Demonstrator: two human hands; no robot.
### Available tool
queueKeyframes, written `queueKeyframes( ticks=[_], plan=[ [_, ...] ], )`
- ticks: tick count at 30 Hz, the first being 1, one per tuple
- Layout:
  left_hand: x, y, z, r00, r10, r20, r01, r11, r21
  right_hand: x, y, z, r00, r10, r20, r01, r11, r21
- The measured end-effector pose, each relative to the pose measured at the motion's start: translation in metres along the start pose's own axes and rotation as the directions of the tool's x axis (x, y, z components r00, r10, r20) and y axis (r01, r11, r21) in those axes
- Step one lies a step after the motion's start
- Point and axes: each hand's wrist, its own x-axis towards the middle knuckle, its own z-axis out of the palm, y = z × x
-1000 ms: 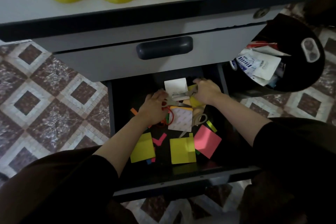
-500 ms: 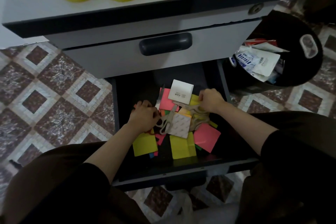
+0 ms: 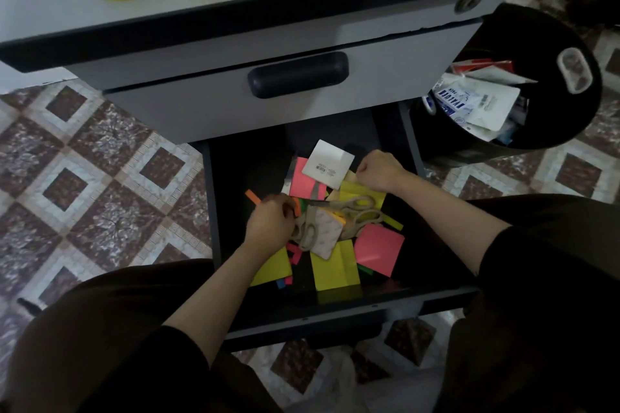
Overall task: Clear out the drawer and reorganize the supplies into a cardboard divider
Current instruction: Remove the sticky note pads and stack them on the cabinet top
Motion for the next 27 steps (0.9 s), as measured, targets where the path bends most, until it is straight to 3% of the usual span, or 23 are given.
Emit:
queueKeyframes(
  ticks=[5,8,12,20,24,27],
  plan=[
    [0.007,-0.021,-0.021,0.983,-0.171,-0.06,0.162,0.978,-0.134,-0.001,0.003,0.012,0.996,0.042,0.079,-0.042,0.999,-0.007],
    [0.011,-0.024,-0.021,0.981,-0.18,-0.07,0.167,0.972,-0.168,0.0,0.0,0.021,1.0,-0.014,0.026,0.016,0.997,-0.08],
    [0.015,-0.021,-0.018,0.978,-0.199,-0.061,0.182,0.959,-0.217,0.002,-0.002,0.031,0.999,-0.051,0.014,0.052,0.997,-0.05],
    [0.015,-0.029,-0.023,0.969,-0.245,-0.024,0.235,0.95,-0.206,0.005,-0.002,0.025,0.985,-0.042,0.169,0.049,0.998,-0.037],
    [0.013,-0.03,-0.026,0.959,-0.283,0.026,0.284,0.947,-0.15,0.001,-0.011,-0.001,0.995,-0.075,0.073,0.069,0.994,0.079],
    [0.009,-0.029,-0.024,0.944,-0.283,0.167,0.28,0.959,0.042,-0.004,-0.013,-0.017,0.991,-0.116,-0.07,0.128,0.972,0.198]
  ],
)
